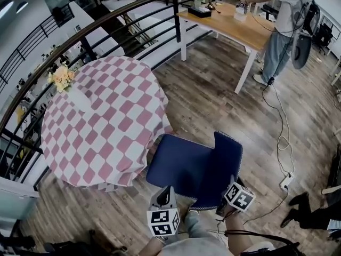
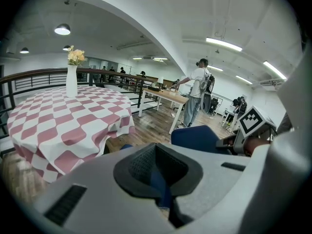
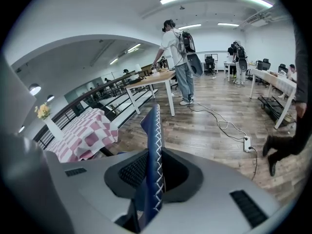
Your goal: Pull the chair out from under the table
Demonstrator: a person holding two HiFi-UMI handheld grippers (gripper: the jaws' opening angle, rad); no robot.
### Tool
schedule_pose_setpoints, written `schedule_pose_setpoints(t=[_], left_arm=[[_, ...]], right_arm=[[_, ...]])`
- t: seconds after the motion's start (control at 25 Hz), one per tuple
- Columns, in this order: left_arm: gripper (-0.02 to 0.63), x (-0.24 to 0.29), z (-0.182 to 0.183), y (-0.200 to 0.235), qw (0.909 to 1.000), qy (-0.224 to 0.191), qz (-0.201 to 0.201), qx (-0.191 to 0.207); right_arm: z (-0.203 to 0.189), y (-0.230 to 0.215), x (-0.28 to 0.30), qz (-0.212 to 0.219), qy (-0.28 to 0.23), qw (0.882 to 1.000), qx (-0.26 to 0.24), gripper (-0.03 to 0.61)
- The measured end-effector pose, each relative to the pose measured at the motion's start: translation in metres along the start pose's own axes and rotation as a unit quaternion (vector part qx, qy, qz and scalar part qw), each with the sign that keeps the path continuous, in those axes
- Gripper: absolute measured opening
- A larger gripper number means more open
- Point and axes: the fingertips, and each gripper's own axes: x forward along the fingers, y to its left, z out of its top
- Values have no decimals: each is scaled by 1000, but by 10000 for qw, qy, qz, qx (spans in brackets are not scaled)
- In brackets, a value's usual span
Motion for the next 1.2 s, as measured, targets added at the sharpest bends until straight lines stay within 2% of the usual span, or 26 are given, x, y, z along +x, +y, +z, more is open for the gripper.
schedule_pose_setpoints(t=[1.2], left_arm=[[3,22,-12,-72,9983,181,-477,278]], right_arm=[[3,-86,-26,-288,-58,9994,205,83]])
